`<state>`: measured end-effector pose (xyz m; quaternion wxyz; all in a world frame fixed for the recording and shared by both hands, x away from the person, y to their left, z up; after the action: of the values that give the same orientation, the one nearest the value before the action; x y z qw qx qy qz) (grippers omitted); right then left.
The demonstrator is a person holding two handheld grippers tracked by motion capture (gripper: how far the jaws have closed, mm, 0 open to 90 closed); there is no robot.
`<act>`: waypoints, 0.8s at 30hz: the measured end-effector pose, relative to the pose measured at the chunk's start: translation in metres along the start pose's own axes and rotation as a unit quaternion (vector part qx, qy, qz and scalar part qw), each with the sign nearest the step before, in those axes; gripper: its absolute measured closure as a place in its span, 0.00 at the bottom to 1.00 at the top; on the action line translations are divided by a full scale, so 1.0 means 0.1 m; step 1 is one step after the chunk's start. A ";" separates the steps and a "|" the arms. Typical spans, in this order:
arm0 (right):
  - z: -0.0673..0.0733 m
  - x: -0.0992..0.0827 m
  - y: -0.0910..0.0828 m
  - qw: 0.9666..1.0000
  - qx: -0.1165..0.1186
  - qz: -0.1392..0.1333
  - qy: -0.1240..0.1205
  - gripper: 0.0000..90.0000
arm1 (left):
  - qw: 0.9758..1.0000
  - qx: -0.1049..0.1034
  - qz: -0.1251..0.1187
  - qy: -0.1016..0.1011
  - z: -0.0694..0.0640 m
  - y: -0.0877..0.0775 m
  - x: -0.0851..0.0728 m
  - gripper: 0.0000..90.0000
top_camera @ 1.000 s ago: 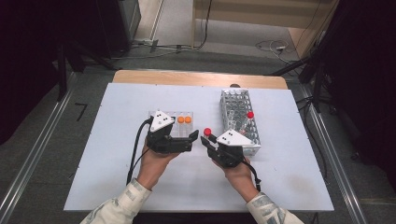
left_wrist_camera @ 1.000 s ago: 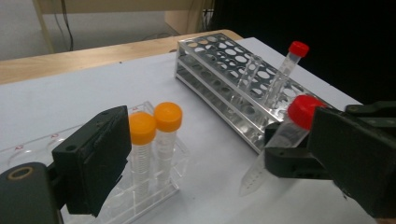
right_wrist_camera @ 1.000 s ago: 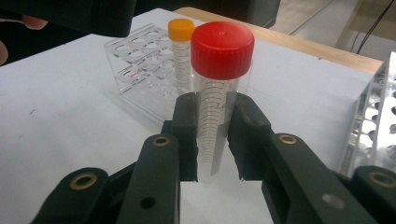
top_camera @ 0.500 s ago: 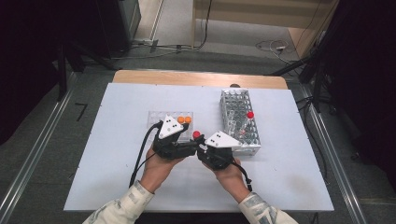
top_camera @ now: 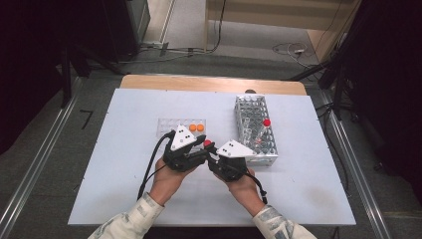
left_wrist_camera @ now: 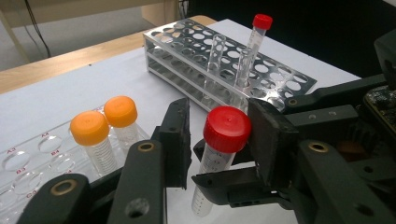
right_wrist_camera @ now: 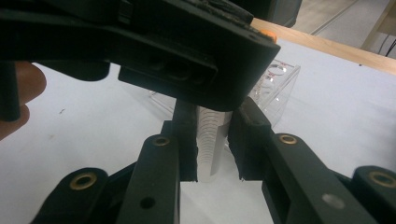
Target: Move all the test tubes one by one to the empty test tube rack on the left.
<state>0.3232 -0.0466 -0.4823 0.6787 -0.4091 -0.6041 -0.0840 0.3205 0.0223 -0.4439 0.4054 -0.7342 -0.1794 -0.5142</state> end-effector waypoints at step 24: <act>-0.05 -0.04 -0.16 1.000 0.020 0.016 0.002 0.34 | 0.999 0.012 -0.012 -0.028 0.18 -0.13 0.10 0.77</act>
<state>0.3167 -0.0619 -0.4787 0.6895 -0.4046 -0.5975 -0.0616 0.3269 0.0427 -0.4317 0.4032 -0.7407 -0.2057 -0.4964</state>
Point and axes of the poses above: each handheld gripper's, and its own axes: y roughly forward along the jaws, x roughly out of its top, z roughly to its left, the point moved 8 cm from there along y, roughly forward along the jaws, and after that the axes turned 4 degrees about -y, right-handed, at the moved point
